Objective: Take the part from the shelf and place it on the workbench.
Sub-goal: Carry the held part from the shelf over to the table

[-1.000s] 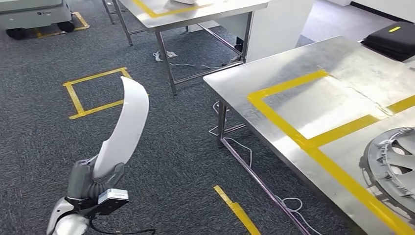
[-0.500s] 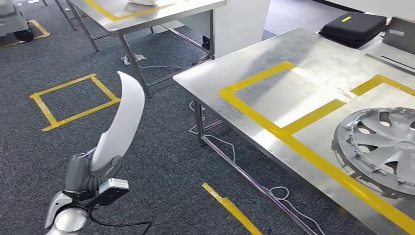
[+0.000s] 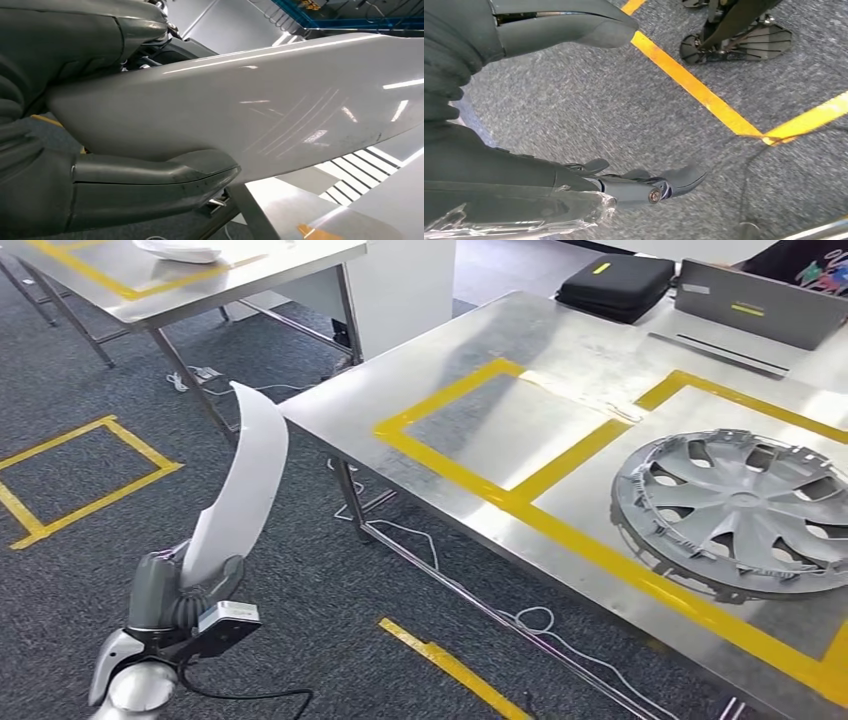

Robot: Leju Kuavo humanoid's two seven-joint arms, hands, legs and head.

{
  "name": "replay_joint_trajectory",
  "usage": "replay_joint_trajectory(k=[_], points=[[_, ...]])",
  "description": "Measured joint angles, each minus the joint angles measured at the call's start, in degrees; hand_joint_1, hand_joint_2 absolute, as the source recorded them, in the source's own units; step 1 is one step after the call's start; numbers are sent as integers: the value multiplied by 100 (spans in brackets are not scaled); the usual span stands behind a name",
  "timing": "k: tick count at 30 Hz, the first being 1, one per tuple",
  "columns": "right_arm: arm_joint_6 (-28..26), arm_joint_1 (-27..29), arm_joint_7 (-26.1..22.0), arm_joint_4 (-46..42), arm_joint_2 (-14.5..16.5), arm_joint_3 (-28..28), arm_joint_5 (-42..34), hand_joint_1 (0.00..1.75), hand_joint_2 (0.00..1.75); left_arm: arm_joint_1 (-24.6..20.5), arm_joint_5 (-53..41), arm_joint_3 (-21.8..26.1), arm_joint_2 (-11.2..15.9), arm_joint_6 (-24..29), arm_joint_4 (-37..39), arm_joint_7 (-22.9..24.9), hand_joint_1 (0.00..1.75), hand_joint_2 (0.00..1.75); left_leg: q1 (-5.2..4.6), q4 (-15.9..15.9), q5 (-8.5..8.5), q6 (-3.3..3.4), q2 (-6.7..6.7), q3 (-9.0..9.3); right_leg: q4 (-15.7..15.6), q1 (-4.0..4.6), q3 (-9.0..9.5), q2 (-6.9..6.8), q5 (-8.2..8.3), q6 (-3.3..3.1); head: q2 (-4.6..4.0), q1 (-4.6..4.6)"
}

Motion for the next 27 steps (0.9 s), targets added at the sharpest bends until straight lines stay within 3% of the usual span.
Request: replay_joint_trajectory(k=[2, 4, 6, 7, 8, 9, 10, 11, 13, 15, 17, 19, 21, 23, 24, 25, 27], points=[[0, 23, -1, 1, -1, 0, 1, 0, 175, -7, -2, 8, -8, 0, 0, 1, 169, 175, 2, -54, 20, 48, 95, 6, -1, -15, -62, 38, 13, 72, 0, 4], [0, 30, -1, 1, -3, 0, 1, 0, 175, -9, -2, 15, -22, 0, 0, 1, 169, 175, 14, -112, 58, 112, 220, 17, 243, 0, -206, -179, -154, 119, 0, 33], [0, 11, -1, 1, -4, 1, 1, 0, 175, -1, -2, 24, -29, -1, 0, 1, 169, 175, 4, -127, 66, 145, 367, 14, 952, 2, -536, -469, -534, 152, 0, 57], [1, 6, -2, 1, -4, 1, 1, 0, 175, 2, -2, 27, -30, -1, 0, 1, 169, 175, -4, -125, 65, 149, 443, 10, 1338, -6, -713, -533, -698, 171, 0, 58], [2, 7, -2, 1, -4, 2, 1, 0, 175, 4, -2, 31, -30, -1, 0, 1, 169, 175, -10, -123, 62, 151, 517, 8, 1590, -12, -824, -562, -772, 186, 0, 56], [2, 13, -2, 1, -5, 2, 1, 0, 175, 3, -2, 33, -30, 0, 0, 1, 169, 175, -12, -121, 59, 150, 581, 8, 1625, -15, -828, -579, -736, 196, 0, 58], [2, 20, -1, 1, -7, 2, 1, 0, 175, 1, -2, 34, -31, 0, 0, 1, 169, 175, -13, -120, 54, 145, 640, 13, 1423, -17, -707, -604, -599, 198, 0, 58], [2, 23, -1, 1, -10, 2, 1, 0, 175, 0, -2, 35, -31, 0, 0, 1, 169, 175, -14, -118, 46, 134, 695, 24, 1029, -14, -483, -675, -406, 190, 0, 60], [2, 8, -2, 1, -16, 3, 1, 0, 175, -1, -2, 38, -31, 0, 0, 1, 169, 175, -44, -107, 21, 92, 790, 47, 240, 16, -37, -921, -156, 144, 0, 58], [2, -11, -3, 1, -17, 4, 1, 0, 175, -3, -2, 41, -31, 0, 0, 1, 169, 175, -78, -95, 8, 43, 883, 57, -38, 48, 117, -1022, -122, 78, 0, 48], [2, -3, -4, 1, -17, 4, 1, 0, 175, -9, -2, 43, -37, 0, -1, 1, 169, 175, -72, -84, -11, -9, 945, 65, -47, 43, 107, -900, -90, 7, 0, 44], [2, 4, -4, 1, -17, 4, 1, 0, 175, -13, -2, 43, -42, 1, -2, 1, 169, 175, -43, 119, -180, -75, 761, -6, -69, 17, 106, -784, -57, -63, 0, 26], [2, -10, -6, 1, -17, 4, 1, 0, 175, -8, -2, 45, -39, 3, -2, 1, 169, 175, -17, 762, -541, -120, 499, -291, -76, 3, 98, -663, -37, -109, 0, -1], [3, -19, -10, 1, -17, 4, 1, 0, 175, 0, -2, 48, -36, 10, -1, 1, 169, 175, -9, 1454, -792, -132, 426, -628, -73, 10, 86, -524, -29, -127, 0, -4], [4, -15, -10, 0, -17, 4, 1, 0, 175, -1, -2, 49, -36, 17, 0, 1, 169, 175, -9, 1569, -764, -128, 417, -695, -69, 14, 83, -453, -26, -129, 0, -4], [5, -10, -11, 1, -17, 4, 2, 0, 175, -5, -2, 49, -36, 26, 0, 1, 169, 175, -9, 1455, -620, -115, 404, -653, -64, 16, 85, -381, -24, -127, 0, -4], [8, -6, -11, 0, -17, 4, 4, 0, 175, -20, -2, 52, -35, 44, 0, 1, 169, 175, -8, 767, -188, -66, 276, -343, -52, 14, 88, -247, -19, -116, 0, -4]])
